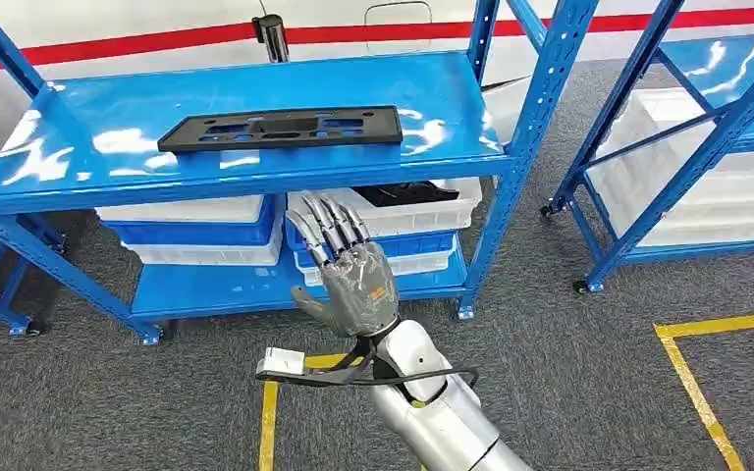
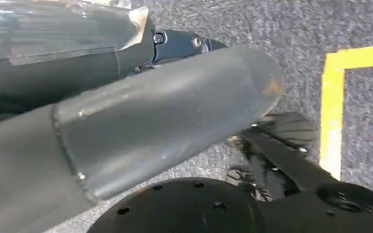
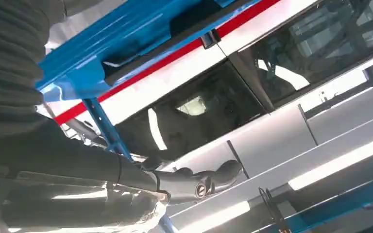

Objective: Take the parts from the cabinet and place them on the table.

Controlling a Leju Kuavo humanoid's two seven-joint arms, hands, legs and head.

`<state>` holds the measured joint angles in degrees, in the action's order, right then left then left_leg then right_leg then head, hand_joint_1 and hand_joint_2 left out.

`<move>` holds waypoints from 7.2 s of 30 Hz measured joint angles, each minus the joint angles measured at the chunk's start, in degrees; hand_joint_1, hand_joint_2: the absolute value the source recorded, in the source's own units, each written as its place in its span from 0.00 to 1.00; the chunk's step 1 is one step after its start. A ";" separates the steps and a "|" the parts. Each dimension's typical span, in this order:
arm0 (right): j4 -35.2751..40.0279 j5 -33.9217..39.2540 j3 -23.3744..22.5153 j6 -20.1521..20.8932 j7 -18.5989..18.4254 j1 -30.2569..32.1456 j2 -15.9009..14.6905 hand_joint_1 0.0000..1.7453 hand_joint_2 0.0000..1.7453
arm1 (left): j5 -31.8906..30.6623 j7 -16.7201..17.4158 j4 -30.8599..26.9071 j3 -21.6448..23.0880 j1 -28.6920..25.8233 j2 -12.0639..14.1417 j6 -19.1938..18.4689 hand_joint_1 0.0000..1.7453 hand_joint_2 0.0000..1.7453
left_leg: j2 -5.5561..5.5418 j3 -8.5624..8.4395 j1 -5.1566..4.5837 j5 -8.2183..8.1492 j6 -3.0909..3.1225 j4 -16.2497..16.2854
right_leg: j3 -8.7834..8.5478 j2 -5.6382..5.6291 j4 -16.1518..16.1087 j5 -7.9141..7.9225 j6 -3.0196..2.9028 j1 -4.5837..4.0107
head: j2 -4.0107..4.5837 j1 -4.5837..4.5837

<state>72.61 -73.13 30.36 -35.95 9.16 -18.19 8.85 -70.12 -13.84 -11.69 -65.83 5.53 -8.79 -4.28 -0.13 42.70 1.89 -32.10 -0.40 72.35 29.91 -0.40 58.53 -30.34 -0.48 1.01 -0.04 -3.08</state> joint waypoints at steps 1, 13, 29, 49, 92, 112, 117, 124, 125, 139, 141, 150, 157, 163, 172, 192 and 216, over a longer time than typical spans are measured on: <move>0.00 0.00 0.00 0.00 0.00 -0.03 0.02 0.00 1.00 | 0.00 0.00 0.00 0.00 0.01 0.00 0.00 0.00 0.00 | -0.01 -0.85 -0.38 2.92 0.63 -3.49 | -0.83 -0.03 -0.04 -0.53 -0.03 -0.22 | 0.00 0.00; -0.26 0.20 0.04 -0.26 -0.04 -0.49 -0.02 0.00 1.00 | 0.00 -0.20 0.02 0.04 0.32 0.13 0.11 0.00 0.00 | -0.50 -7.41 -1.86 7.50 3.97 -14.65 | 6.99 0.02 15.64 -7.62 1.48 -0.97 | 0.00 -0.26; -1.14 0.20 0.07 -0.26 0.07 -0.59 0.20 0.00 1.00 | -0.04 -0.74 0.04 0.07 0.22 -0.13 0.20 0.00 0.00 | -0.03 -0.13 -1.12 -1.75 -0.13 2.63 | 1.53 0.33 -0.93 2.27 -1.26 -0.47 | 0.00 0.04; -3.54 1.31 0.26 0.53 1.14 -1.69 0.87 0.00 1.00 | 0.94 -0.68 0.13 -0.02 0.37 -0.28 0.52 0.00 0.00 | -0.87 -11.07 -1.67 4.97 2.47 -15.38 | 5.13 0.52 0.00 4.51 3.77 0.44 | 0.00 0.04; -8.28 4.33 1.66 0.24 2.40 -4.19 1.64 0.00 1.00 | 0.63 -1.33 0.39 -0.17 0.24 -0.15 0.55 0.00 0.00 | 0.02 -2.91 -0.21 1.43 -0.92 -2.34 | 1.96 0.04 -1.92 3.69 -0.57 0.21 | 0.00 0.22; -12.02 4.11 4.72 3.23 1.23 -5.49 1.79 0.00 1.00 | 0.02 -0.42 0.42 0.85 0.52 -0.55 6.03 0.00 0.00 | -0.33 -8.40 -1.97 6.84 1.02 -15.04 | 0.77 -0.01 -2.34 2.45 1.40 -0.25 | 0.00 0.20; -16.59 0.09 5.18 4.07 -4.56 -7.93 2.34 0.00 1.00 | 0.85 -0.63 0.42 0.83 0.51 -0.55 6.27 0.00 0.00 | -0.34 -8.43 -1.89 6.88 1.19 -15.03 | 0.84 0.00 -2.36 2.46 1.83 -0.12 | 0.00 0.20; -20.52 0.11 4.26 3.59 -6.69 -9.64 1.84 0.00 1.00 | 0.68 -0.66 0.42 0.83 0.64 -0.48 5.88 0.00 0.00 | -0.32 -8.50 -1.71 6.89 1.18 -15.04 | 0.84 -0.02 -2.34 2.47 1.82 -0.17 | 0.00 0.20; -20.94 0.07 4.15 3.52 -6.86 -9.87 1.84 0.00 1.00 | 0.68 -0.63 0.42 0.83 0.66 -0.48 5.88 0.00 0.00 | -0.32 -8.50 -1.70 6.89 1.17 -15.04 | 0.84 -0.02 -2.34 2.47 1.82 -0.19 | 0.00 0.20; -29.01 -6.23 0.00 3.67 -16.75 -14.89 2.67 0.00 1.00 | 1.09 0.50 0.42 0.83 0.88 -0.70 6.67 0.00 0.00 | -0.32 -8.49 -1.70 6.89 1.17 -15.04 | 0.81 -0.01 -2.33 2.47 1.82 -0.27 | 0.00 0.20; -29.66 -7.77 -0.46 3.69 -18.22 -15.23 2.67 0.00 1.00 | 1.01 0.48 0.42 0.85 0.88 -0.72 6.67 0.00 0.00 | -0.32 -8.49 -1.70 6.89 1.18 -15.04 | 0.82 -0.01 -2.33 2.47 1.82 -0.27 | 0.00 0.20; -33.13 -9.72 -1.95 5.92 -20.15 -16.78 2.97 0.00 1.00 | 0.55 0.68 0.42 0.92 0.96 -0.90 6.67 0.00 0.00 | -0.31 -8.56 -1.70 6.89 1.18 -15.04 | 0.79 -0.02 -2.34 2.47 1.82 -0.27 | 0.00 0.20; -35.21 -10.10 -2.47 7.94 -20.66 -17.99 3.63 0.42 1.00 | 0.55 0.85 0.42 0.94 0.95 -1.05 7.13 0.00 0.00 | -0.30 -8.69 -1.69 6.89 1.17 -15.05 | 0.69 -0.03 -2.34 2.47 1.82 -0.28 | 0.00 0.20; -38.21 -8.87 -2.84 10.84 -19.39 -19.54 4.55 0.80 1.00 | 1.07 0.90 0.42 0.90 0.93 -1.07 7.89 0.00 0.00 | -0.30 -8.79 -1.69 6.89 1.17 -15.05 | 0.58 -0.03 -2.34 2.47 1.82 -0.28 | 0.00 0.20; -40.59 -8.57 -3.17 11.78 -19.02 -20.49 5.05 0.86 1.00 | 1.09 0.70 0.42 0.87 0.83 -1.07 8.13 0.00 0.00 | -0.30 -8.78 -1.69 6.89 1.18 -15.04 | 0.56 -0.02 -2.34 2.47 1.82 -0.27 | 0.00 0.20; -35.37 3.30 -5.29 4.06 -8.00 -19.52 4.46 1.00 1.00 | 1.05 -0.74 0.42 1.05 0.85 -1.07 7.91 0.00 0.00 | -0.26 -8.80 -1.69 6.89 1.18 -15.04 | 0.59 -0.05 -2.34 2.47 1.82 -0.27 | 0.00 0.20; -4.94 58.52 -6.58 24.15 14.08 -12.07 2.19 1.00 1.00 | 2.69 -4.00 0.42 1.03 0.35 -1.07 9.14 0.00 1.00 | -0.21 -8.74 -1.69 6.88 1.18 -15.05 | 0.63 -0.06 -2.34 2.46 1.81 -0.27 | 0.00 0.20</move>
<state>67.67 -14.62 23.78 -11.80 23.24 -30.27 11.04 -67.43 -17.84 -11.28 -64.81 5.88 -9.86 4.85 -0.34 33.96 0.20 -25.22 0.77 57.31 30.54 -0.46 56.19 -27.88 1.32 0.74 -0.04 -2.89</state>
